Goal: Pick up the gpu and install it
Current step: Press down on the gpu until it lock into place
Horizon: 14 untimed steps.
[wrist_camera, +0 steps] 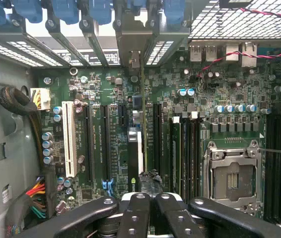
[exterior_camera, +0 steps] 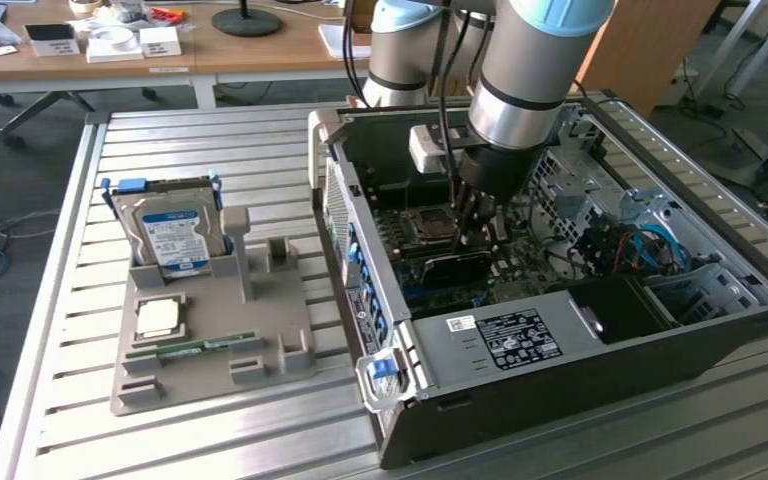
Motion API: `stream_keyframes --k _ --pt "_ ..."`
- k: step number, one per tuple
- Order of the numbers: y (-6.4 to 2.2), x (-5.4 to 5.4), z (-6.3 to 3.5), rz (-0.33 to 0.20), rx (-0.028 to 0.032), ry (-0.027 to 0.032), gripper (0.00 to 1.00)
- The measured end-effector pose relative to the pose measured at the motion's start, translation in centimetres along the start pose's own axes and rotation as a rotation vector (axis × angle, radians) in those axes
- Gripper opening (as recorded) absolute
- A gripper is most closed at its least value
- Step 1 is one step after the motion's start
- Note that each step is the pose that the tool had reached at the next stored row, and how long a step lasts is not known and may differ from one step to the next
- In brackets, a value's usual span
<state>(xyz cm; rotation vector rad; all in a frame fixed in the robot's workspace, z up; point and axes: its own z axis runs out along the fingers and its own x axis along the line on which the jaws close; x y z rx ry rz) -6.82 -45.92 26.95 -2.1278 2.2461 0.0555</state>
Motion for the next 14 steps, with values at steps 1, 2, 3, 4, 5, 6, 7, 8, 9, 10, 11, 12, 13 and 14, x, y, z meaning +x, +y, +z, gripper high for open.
stream_keyframes --k 1,2,3,4,5,6,7,8,9,10,11,12,13,14 --pt "0.00 0.00 0.00 0.000 0.0000 0.0000 0.11" --pt "0.00 0.00 0.00 0.000 0.0000 -0.0001 0.11" --pt "0.00 0.00 0.00 0.000 0.0000 -0.0001 0.11" --pt "0.00 0.00 0.00 0.000 0.0000 0.0000 0.11" --pt "0.00 0.00 0.00 0.000 0.0000 -0.0001 0.11" --pt "0.00 0.00 0.00 0.000 0.0000 0.0000 0.11" --pt "0.00 0.00 0.00 0.000 0.0000 0.0000 0.11" --pt "0.00 0.00 0.00 0.000 0.0000 0.0000 0.11" --pt "0.00 0.00 0.00 0.000 0.0000 0.0000 0.11" --pt "0.00 0.00 0.00 0.000 0.0000 -0.0001 0.11" --pt "0.00 0.00 0.00 0.000 0.0000 0.0000 0.11" --pt "0.00 0.00 0.00 0.000 0.0000 0.0000 0.11" --pt "0.00 0.00 0.00 0.000 0.0000 0.0000 0.11" --pt "0.00 0.00 0.00 0.000 0.0000 0.0000 0.11"
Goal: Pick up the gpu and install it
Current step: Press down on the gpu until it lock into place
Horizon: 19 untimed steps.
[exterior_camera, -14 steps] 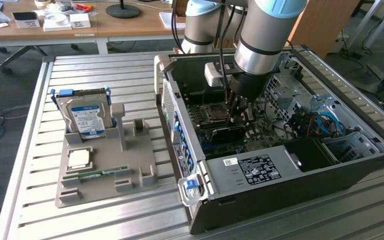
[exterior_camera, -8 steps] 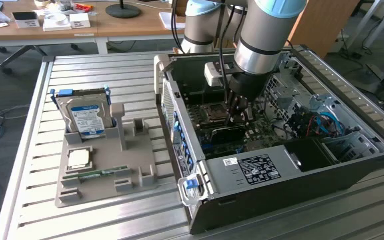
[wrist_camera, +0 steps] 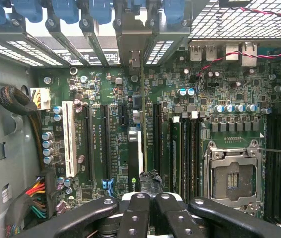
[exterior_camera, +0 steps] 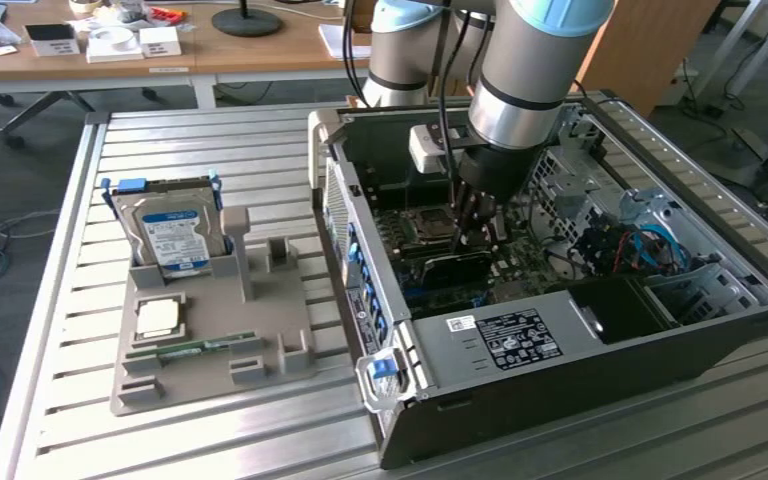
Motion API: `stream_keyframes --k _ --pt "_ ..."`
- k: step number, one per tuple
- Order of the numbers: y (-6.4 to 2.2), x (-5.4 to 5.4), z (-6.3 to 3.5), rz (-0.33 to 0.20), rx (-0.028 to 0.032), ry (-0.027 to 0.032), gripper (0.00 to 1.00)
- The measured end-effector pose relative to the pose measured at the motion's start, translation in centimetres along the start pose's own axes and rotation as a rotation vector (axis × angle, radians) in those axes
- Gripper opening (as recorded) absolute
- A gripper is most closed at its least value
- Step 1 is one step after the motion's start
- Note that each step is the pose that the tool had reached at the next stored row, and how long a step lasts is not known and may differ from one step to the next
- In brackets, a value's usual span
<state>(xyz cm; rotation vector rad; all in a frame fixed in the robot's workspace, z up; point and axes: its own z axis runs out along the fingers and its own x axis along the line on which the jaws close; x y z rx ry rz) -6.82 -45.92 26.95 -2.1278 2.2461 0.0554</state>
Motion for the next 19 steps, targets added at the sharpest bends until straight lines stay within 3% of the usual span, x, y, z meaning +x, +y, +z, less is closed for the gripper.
stream_keyframes --k 6,12,19 --pt "0.06 0.0 0.00 0.000 0.0004 -0.0008 0.11" --pt "1.08 0.1 -0.01 -0.001 0.0125 -0.0019 0.11" --pt "1.47 0.1 -0.01 -0.001 0.0139 -0.0019 0.11"
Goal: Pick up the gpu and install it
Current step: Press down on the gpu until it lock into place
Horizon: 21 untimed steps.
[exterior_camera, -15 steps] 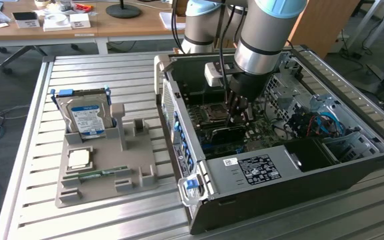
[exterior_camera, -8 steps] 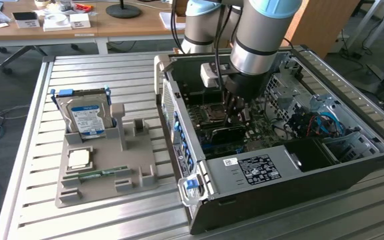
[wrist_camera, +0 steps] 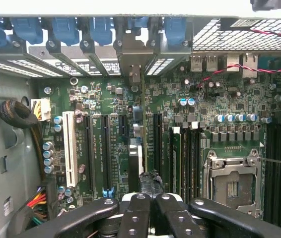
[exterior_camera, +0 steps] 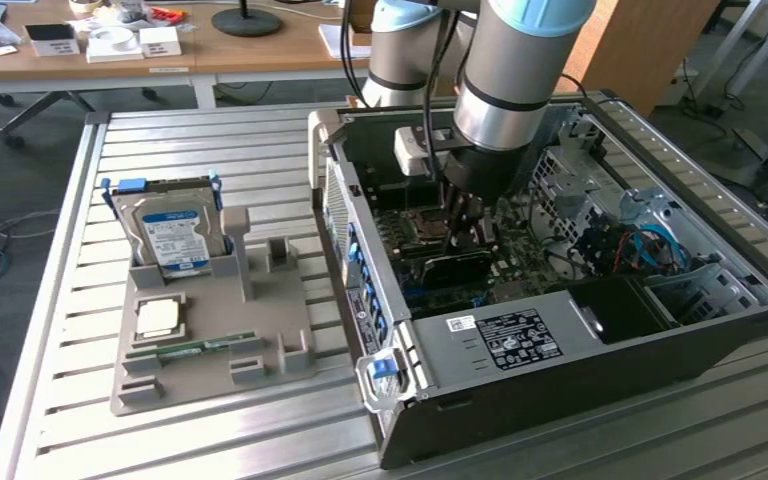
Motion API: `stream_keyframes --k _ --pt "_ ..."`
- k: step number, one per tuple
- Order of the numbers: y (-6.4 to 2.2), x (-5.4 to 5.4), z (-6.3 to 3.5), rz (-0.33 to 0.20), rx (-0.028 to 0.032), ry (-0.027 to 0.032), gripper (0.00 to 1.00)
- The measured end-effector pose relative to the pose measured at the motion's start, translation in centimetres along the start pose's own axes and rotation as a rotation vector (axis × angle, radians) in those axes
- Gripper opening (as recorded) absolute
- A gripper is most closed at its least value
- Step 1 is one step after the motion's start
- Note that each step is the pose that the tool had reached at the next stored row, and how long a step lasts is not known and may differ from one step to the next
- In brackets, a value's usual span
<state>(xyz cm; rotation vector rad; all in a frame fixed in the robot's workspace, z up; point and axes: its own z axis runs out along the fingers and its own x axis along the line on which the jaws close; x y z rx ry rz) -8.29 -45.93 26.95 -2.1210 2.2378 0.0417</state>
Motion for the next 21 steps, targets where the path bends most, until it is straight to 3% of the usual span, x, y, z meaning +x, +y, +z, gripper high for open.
stream_keyframes --k 21 --pt "0.41 0.05 0.53 0.000 0.0002 -0.0004 0.11"
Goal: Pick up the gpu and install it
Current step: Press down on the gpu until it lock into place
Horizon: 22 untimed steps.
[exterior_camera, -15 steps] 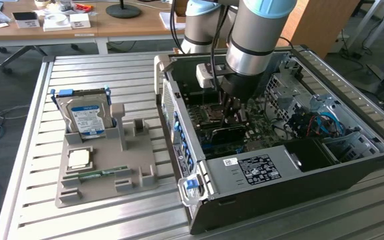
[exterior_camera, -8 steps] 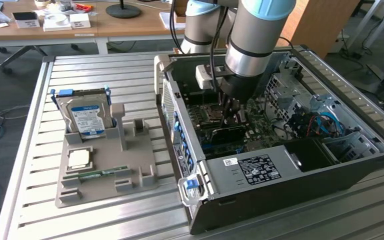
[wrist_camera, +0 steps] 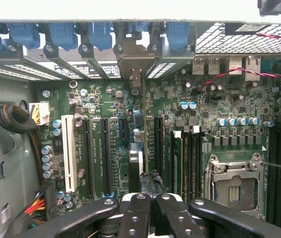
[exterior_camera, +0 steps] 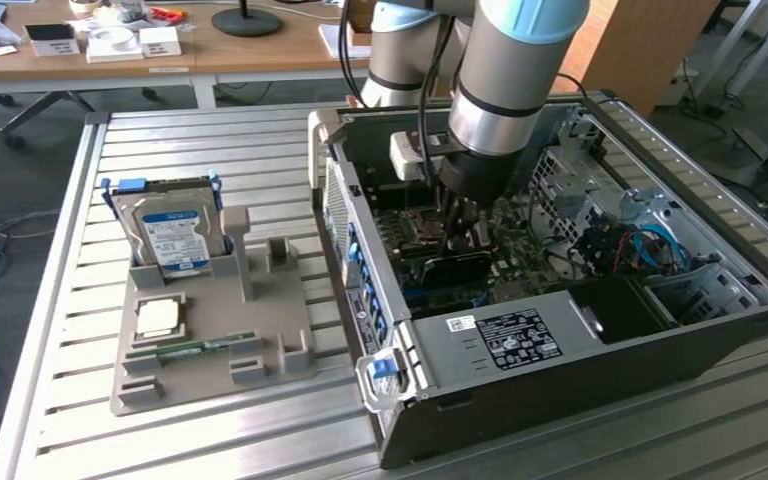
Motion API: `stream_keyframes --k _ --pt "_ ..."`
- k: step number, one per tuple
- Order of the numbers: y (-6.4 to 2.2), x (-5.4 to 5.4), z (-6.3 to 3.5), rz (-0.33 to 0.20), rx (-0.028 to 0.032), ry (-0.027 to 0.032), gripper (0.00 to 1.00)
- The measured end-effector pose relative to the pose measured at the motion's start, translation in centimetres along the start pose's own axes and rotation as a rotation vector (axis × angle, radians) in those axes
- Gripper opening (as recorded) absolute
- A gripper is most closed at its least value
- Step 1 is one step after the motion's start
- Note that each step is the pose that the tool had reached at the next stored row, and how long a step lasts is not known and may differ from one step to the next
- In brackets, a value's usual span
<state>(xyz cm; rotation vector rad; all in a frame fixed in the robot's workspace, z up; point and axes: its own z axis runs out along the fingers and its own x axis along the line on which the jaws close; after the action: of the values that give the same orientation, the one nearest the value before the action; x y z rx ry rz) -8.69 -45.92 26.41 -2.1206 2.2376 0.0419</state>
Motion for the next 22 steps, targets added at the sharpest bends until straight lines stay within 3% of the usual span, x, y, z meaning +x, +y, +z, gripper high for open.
stream_keyframes --k 22 --pt "0.15 0.03 0.27 0.000 -0.0002 0.0004 0.11"
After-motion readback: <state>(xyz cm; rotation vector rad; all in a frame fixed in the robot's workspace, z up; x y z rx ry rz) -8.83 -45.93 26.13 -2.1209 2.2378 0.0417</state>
